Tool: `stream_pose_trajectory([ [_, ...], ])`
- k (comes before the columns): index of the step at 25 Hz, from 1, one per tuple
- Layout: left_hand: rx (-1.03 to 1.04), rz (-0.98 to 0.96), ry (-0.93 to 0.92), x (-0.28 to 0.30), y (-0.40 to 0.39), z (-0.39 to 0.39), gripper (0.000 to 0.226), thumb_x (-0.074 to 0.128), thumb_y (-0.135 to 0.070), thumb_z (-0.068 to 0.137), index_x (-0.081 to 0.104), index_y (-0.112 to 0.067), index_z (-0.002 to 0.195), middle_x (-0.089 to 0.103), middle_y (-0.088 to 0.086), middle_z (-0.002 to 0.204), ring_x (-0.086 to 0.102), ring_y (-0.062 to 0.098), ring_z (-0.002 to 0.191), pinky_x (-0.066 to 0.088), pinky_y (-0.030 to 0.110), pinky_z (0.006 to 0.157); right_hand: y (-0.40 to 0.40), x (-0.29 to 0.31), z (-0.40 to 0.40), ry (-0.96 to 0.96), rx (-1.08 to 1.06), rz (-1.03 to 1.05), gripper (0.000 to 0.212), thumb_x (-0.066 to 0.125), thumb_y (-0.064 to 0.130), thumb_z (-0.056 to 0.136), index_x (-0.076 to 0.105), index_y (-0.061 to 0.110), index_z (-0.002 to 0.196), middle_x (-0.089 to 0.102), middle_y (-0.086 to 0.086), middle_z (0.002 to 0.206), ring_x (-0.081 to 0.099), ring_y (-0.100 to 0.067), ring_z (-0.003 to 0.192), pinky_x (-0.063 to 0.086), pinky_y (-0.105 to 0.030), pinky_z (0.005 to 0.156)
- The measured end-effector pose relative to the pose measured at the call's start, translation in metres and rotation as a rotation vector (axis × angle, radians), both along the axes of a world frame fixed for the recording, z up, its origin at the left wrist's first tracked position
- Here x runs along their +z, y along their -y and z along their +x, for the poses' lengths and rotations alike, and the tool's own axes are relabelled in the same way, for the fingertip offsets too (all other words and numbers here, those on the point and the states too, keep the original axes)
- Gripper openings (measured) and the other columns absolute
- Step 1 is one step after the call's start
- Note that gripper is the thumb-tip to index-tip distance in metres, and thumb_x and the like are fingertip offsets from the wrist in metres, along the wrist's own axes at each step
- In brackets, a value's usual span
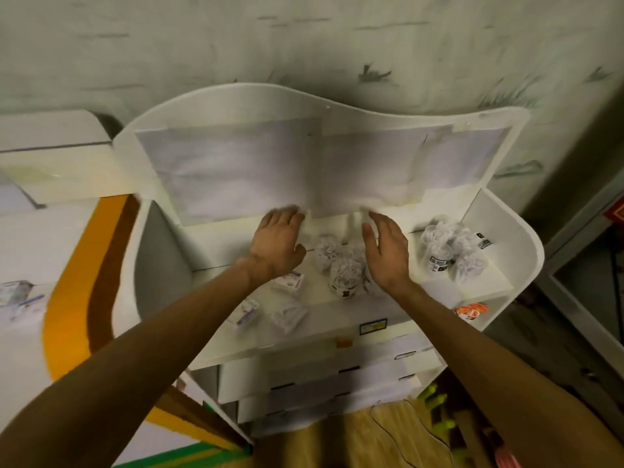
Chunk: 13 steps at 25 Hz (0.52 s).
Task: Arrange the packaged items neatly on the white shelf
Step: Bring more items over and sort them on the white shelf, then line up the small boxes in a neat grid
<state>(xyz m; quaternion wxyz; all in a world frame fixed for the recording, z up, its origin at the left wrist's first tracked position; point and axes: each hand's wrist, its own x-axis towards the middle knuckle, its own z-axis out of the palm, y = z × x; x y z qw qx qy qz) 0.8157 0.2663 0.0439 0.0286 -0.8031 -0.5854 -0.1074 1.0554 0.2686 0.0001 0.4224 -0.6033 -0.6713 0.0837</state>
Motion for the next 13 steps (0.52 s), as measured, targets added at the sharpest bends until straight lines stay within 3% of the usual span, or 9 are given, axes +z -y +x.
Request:
stream_pose_trajectory([
  [3, 0.022, 0.011, -0.165, 0.033, 0.018, -0.030, 0.069, 0.056, -0.045, 0.089, 0.037, -0.017, 0.149, 0.040, 0.007, 0.154, 0.036, 0.028, 0.141, 0.016, 0.041, 0.121, 0.014, 0.022, -0.043, 0.170, 0.007, -0.038, 0.064, 0.035, 0.051, 0.101, 0.037, 0.012, 0.152, 0.040, -0.011, 0.155, 0.030, -0.029, 0.147, 0.024, -0.043, 0.119],
  [6, -0.007, 0.061, -0.233, 0.065, 0.045, -0.077, 0.059, 0.050, -0.050, 0.091, 0.047, -0.023, 0.144, 0.054, 0.004, 0.143, 0.047, 0.029, 0.132, 0.024, 0.043, 0.116, 0.039, 0.047, -0.101, 0.249, -0.022, -0.053, 0.077, 0.046, 0.053, 0.098, 0.024, 0.007, 0.156, 0.026, -0.013, 0.163, 0.014, -0.031, 0.153, 0.015, -0.043, 0.122],
  [13, 0.138, 0.210, 0.002, 0.101, 0.141, -0.237, 0.047, 0.046, -0.054, 0.095, 0.067, -0.022, 0.122, 0.067, 0.002, 0.119, 0.062, 0.026, 0.107, 0.044, 0.039, 0.094, 0.120, 0.095, -0.271, 0.195, 0.232, 0.184, 0.059, 0.064, 0.035, 0.091, 0.047, 0.010, 0.142, 0.045, -0.012, 0.149, 0.030, -0.033, 0.145, 0.027, -0.045, 0.117],
])
